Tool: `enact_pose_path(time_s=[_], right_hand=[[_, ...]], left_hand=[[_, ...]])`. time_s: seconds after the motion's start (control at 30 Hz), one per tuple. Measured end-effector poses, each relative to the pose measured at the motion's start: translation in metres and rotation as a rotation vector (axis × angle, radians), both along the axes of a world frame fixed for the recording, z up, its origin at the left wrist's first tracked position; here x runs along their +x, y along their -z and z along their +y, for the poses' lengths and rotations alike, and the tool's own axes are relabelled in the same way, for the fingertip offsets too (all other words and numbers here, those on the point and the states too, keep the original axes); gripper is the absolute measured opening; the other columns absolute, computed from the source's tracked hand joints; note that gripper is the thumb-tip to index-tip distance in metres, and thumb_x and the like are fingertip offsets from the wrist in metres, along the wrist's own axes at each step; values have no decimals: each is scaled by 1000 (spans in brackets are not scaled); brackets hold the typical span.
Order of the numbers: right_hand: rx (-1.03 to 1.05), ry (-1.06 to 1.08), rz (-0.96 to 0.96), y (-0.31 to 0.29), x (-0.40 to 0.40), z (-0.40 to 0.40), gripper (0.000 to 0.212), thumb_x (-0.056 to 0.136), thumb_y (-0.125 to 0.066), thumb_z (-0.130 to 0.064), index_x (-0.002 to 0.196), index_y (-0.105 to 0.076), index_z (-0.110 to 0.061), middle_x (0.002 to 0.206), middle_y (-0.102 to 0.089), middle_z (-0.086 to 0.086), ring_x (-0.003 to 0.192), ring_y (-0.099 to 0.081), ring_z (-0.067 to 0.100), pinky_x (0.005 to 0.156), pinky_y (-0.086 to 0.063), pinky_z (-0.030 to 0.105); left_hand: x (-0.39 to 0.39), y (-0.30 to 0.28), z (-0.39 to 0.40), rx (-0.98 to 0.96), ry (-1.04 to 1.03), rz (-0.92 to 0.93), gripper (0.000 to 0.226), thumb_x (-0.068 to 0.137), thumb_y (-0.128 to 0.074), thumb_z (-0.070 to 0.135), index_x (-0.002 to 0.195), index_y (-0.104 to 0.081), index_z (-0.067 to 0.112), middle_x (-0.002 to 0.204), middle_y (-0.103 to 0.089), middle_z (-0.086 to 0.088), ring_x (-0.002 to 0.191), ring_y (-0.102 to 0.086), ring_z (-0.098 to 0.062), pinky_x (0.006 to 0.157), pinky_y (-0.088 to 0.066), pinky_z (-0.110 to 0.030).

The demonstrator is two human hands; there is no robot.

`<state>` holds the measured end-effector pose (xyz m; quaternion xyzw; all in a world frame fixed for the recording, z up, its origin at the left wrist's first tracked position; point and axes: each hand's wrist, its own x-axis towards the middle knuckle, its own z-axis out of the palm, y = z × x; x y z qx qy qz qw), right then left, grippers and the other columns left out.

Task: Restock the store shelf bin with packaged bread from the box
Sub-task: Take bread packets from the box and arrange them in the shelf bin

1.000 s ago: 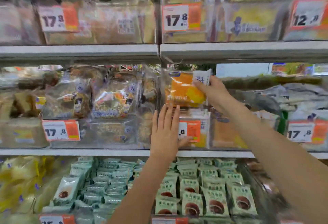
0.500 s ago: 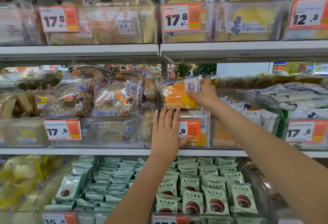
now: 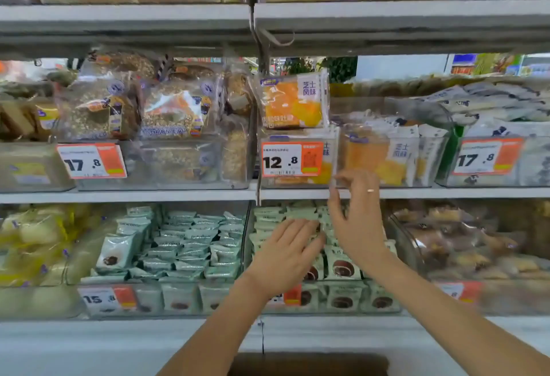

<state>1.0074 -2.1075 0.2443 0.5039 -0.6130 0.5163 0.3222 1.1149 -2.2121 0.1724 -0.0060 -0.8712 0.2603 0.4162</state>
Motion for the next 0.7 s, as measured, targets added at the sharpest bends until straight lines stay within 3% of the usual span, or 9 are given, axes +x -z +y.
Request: enact_pose_path(time_s=[0.1,0.17,0.23,0.3,0.47,0.57,0.7], right_hand=[[208,-32,-54,89,18,29,13,92,-49,-12,104,-48,-17,102,-49,0,94,-47,11,83,-40,21],[442,-17,-81,148,28,49,14,89,-51,-9,103,-54,-13,98,-55,3,91,-52,17,79,-43,26],[731,-24,-160,200,35,69,18,89,-52,-6,106,-57,-12,98,-56,2,91,-54,20,78,-43,29],[1014,-76,-255,245,36,84,25,92,-48,-9,116,-52,-16,105,-54,-2,98,-52,17,81,-42,29],[1593,-64,-409,332,37,91,52,94,-47,-19,142,-29,-20,140,-41,7,123,-43,27,96,-44,42],[1700,-36,-443,370,38,81,64,93,-50,-23,149,-18,-23,151,-28,7,133,-33,30,103,-38,44],[1625,-47,-421,410,40,49,62,90,-57,-24,144,-28,-19,147,-36,7,134,-35,27,104,-38,43]], left_hand=[[12,63,16,127,50,-237,24,77,-59,13,100,-53,10,95,-65,-8,91,-55,-25,80,-41,-34],[26,108,27,288,-3,-407,33,66,-73,13,95,-60,11,90,-65,-7,84,-60,-25,72,-49,-34],[45,143,36,467,-161,-648,41,69,-75,14,107,-60,9,104,-63,-10,98,-60,-28,79,-49,-36],[64,179,39,613,-339,-864,41,88,-56,15,127,-45,10,129,-49,-10,122,-45,-28,96,-40,-39],[99,260,46,910,-549,-966,39,95,-42,14,134,-41,15,133,-49,-6,123,-43,-26,95,-40,-39],[118,294,47,1032,-633,-1028,38,95,-43,17,132,-42,15,129,-51,-6,119,-47,-26,89,-44,-38],[123,323,34,1123,-689,-1040,29,93,-46,16,122,-48,14,124,-53,-8,115,-51,-28,87,-45,-37]])
